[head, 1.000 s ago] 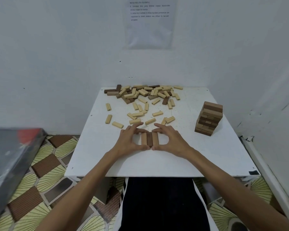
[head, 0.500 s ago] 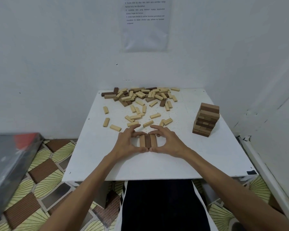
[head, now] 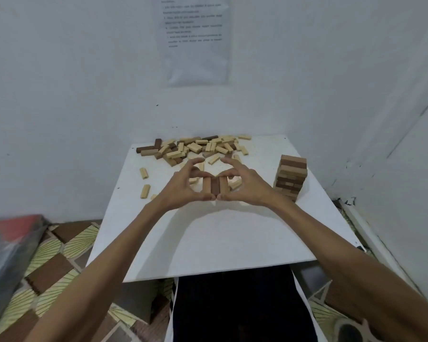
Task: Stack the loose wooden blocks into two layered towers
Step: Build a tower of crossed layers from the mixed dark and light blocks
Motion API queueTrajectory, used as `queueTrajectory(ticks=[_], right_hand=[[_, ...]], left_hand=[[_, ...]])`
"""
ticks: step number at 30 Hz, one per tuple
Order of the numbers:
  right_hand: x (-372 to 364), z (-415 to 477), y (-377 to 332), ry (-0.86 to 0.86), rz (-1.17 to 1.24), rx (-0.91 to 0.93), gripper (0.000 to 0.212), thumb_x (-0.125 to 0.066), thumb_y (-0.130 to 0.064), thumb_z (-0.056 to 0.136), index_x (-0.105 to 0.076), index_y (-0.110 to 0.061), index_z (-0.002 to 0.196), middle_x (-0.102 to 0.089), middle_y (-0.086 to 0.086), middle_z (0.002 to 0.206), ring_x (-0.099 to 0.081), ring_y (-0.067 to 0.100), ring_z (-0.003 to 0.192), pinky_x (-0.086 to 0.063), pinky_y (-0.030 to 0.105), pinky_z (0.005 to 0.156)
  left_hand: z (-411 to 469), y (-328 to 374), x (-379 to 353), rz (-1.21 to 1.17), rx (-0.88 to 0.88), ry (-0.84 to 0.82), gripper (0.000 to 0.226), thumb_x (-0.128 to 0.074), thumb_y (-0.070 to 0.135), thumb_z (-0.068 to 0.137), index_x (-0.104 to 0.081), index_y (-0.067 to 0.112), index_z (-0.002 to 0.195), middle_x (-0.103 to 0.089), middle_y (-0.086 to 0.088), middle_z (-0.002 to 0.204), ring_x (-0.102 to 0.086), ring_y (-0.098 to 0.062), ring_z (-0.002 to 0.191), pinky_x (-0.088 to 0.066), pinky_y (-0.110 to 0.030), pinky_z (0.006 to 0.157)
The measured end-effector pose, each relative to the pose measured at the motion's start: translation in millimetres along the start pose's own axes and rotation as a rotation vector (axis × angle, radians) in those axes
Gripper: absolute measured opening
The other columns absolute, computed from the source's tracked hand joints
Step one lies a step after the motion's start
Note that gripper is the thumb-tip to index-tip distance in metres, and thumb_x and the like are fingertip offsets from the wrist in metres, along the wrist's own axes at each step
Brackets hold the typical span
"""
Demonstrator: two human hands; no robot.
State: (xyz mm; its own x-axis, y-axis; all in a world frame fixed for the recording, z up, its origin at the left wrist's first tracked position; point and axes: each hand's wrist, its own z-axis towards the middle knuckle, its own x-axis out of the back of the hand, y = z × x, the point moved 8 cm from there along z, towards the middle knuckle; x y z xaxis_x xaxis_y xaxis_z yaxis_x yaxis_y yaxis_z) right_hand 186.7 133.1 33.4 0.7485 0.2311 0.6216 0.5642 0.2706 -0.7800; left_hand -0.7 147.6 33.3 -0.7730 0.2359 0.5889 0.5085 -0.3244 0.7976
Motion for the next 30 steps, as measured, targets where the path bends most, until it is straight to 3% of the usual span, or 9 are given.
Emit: queueTrajectory(ticks=[4,9,14,19,25,30], right_hand=[[36,7,-11,0.037,-0.042,-0.008,0.098,-0.091,-0.035,0.075,-0.033,-0.036,0.154,-0.067,-0.021,0.123,-0.051,0.003,0.123,-0.035,0.010,0.095],[80,7,-13,0.110,-0.089,-0.035,0.098,-0.090,-0.050,0.070,-0.034,-0.046,0.150,-0.067,-0.024,0.125,-0.045,0.008,0.134,-0.035,0.037,0.110],[116,-3,-5,0.166,-0.097,-0.054,0.097,-0.090,-0.048,0.071,-0.034,-0.044,0.150,-0.067,-0.022,0.126,-0.047,0.009,0.133,-0.035,0.040,0.115],[150,-16,13,0.206,-0.140,-0.091,0.098,-0.086,-0.060,0.065,-0.035,-0.047,0.148,-0.067,-0.029,0.121,-0.048,0.009,0.133,-0.033,0.050,0.116],[180,-41,44,0.251,-0.123,-0.152,0.092,-0.090,-0.049,0.071,-0.038,-0.045,0.148,-0.067,-0.031,0.119,-0.049,0.008,0.132,-0.033,0.047,0.116],[188,-56,66,0.274,-0.102,-0.199,0.093,-0.091,-0.047,0.071,-0.039,-0.044,0.147,-0.067,-0.030,0.122,-0.049,0.008,0.132,-0.035,0.043,0.115]], left_hand=[[26,25,7,0.000,-0.045,-0.022,0.102,-0.094,0.050,0.062,-0.037,0.034,0.145,-0.071,0.021,0.119,-0.046,0.004,0.133,-0.034,-0.031,0.109],[57,56,3,-0.059,-0.071,-0.046,0.097,-0.097,0.038,0.064,-0.041,0.033,0.143,-0.072,0.017,0.119,-0.053,0.004,0.128,-0.038,-0.032,0.108],[85,86,-14,-0.063,-0.103,-0.104,0.097,-0.096,0.035,0.066,-0.040,0.031,0.144,-0.071,0.014,0.120,-0.053,0.011,0.122,-0.039,-0.018,0.095],[112,108,-46,-0.074,-0.131,-0.153,0.097,-0.095,0.044,0.062,-0.040,0.035,0.142,-0.071,0.015,0.120,-0.055,-0.002,0.127,-0.053,-0.039,0.098],[134,127,-86,-0.040,-0.177,-0.195,0.097,-0.094,0.048,0.064,-0.039,0.034,0.142,-0.071,0.020,0.119,-0.052,0.000,0.129,-0.038,-0.034,0.108],[143,135,-110,-0.008,-0.191,-0.241,0.095,-0.094,0.046,0.065,-0.039,0.034,0.142,-0.071,0.023,0.116,-0.052,-0.001,0.128,-0.036,-0.031,0.105]])
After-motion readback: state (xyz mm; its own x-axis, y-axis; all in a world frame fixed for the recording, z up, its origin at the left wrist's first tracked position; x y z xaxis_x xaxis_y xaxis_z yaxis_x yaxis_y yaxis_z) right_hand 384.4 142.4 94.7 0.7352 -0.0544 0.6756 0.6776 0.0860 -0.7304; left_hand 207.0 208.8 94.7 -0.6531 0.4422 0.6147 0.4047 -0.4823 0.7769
